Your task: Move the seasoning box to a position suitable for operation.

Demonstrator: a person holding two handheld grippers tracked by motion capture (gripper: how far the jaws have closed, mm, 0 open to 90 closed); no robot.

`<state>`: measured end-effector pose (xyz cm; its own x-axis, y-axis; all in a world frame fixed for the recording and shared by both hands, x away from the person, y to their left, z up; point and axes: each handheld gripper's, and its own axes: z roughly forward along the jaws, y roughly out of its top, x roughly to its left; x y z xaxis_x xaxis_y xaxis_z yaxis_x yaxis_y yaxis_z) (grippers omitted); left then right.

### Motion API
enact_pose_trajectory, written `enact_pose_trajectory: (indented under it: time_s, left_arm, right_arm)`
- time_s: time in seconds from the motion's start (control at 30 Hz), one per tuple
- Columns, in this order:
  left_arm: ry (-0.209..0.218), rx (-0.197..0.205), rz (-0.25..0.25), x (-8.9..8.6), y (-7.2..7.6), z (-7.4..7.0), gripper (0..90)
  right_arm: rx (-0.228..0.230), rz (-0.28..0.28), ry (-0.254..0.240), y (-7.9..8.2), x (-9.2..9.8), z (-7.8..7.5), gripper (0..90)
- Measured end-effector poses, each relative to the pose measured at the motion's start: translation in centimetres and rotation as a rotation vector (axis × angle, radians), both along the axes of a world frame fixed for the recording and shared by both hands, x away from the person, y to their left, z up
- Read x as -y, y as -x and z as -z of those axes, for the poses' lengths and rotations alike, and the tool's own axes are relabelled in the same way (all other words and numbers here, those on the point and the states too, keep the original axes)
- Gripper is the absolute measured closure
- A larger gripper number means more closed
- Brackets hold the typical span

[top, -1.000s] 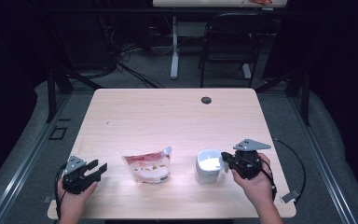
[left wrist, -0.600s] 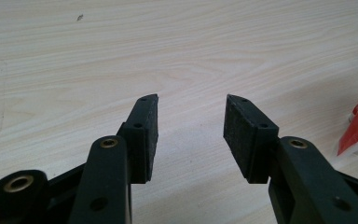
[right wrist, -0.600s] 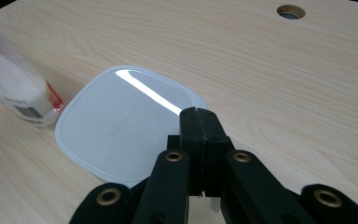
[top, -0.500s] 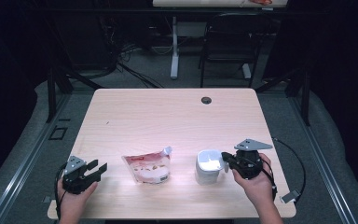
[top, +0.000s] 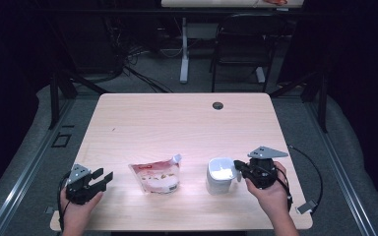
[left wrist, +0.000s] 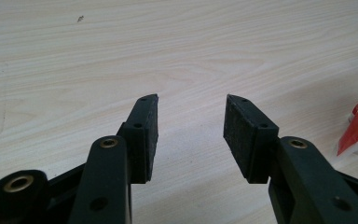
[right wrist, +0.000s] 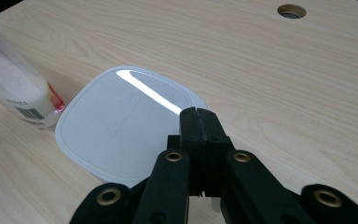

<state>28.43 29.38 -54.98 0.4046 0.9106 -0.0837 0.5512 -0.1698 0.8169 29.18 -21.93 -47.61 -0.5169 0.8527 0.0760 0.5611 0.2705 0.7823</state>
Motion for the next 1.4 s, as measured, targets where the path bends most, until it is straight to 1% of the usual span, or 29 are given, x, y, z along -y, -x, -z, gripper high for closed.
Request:
enact_pose_trajectory:
  time_s: [0.13,0.47,0.67,0.73,1.27,1.4]
  left_arm:
    - [0.0,0.0,-0.001,-0.01,0.0,-0.01,55.4]
    - [-0.001,0.002,-0.001,0.02,-0.01,0.03,55.4]
    - [-0.001,0.003,-0.001,0.02,0.0,0.02,55.4]
    - [0.0,0.004,-0.002,0.02,0.01,0.01,55.4]
    - [0.0,0.004,-0.002,-0.01,0.01,0.01,55.4]
    - [0.0,0.005,-0.001,0.0,0.0,0.01,55.4]
  right_arm:
    - [-0.001,0.003,-0.015,-0.04,0.13,0.08,90.0]
    - [-0.002,0.004,-0.031,-0.08,0.33,0.18,90.0]
    - [-0.011,0.004,-0.035,-0.07,0.46,0.18,90.0]
    - [-0.008,0.006,-0.044,-0.08,0.47,0.24,90.0]
    - [-0.008,0.008,-0.046,-0.05,0.57,0.29,90.0]
    - [-0.004,0.013,-0.054,-0.05,0.58,0.36,90.0]
